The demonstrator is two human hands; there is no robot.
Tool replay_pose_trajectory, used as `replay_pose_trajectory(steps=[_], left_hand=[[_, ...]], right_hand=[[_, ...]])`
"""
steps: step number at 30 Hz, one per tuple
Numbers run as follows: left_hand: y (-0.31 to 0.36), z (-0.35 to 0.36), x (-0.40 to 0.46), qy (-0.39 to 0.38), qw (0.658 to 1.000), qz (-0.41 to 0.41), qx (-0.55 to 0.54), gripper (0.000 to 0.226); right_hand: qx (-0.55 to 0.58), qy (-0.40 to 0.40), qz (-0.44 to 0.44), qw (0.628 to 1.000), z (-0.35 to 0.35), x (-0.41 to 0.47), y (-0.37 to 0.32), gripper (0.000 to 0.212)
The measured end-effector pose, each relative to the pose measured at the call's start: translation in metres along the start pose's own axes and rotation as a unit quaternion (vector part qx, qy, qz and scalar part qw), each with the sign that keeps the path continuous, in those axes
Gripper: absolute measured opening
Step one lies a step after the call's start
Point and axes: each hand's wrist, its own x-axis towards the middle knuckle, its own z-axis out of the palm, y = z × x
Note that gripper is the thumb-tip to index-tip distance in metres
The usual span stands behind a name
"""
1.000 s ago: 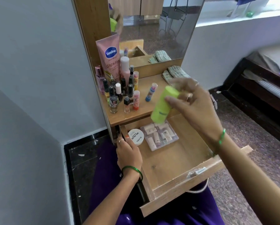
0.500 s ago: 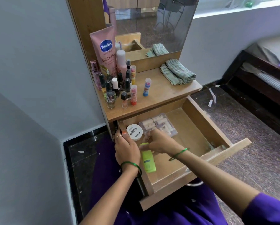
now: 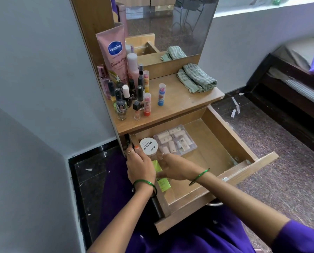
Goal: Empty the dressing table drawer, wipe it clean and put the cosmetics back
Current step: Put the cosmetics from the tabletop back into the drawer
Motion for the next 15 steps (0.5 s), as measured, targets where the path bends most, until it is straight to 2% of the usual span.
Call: replay_pose_trajectory(steps=[2,4,7,15], left_hand=[[-0.002,0.002,0.001,0.002,1.000,-0.001,-0.001,0.037],[-0.003,0.002,0.002,0.003,1.000,-0.003,-0.001,0.036],[-0.002,0.002,0.001,0.002,1.000,-0.005,0.000,0.036],[-0.007,0.004,0.005,-0.001,1.000,0.007,-0.001,0.038]], right_hand=[[-0.025,-0.054,-0.004,0.998,-0.001,-0.010,0.008,0.077],[-0.029,-0.074,-0.011,0.997,0.002,-0.019,0.015,0.102],[-0.033,-0.067,-0.019,0.997,0.011,-0.024,0.022,0.109],[-0.040,-0.024,-0.053,0.997,0.015,-0.010,0.017,0.102]])
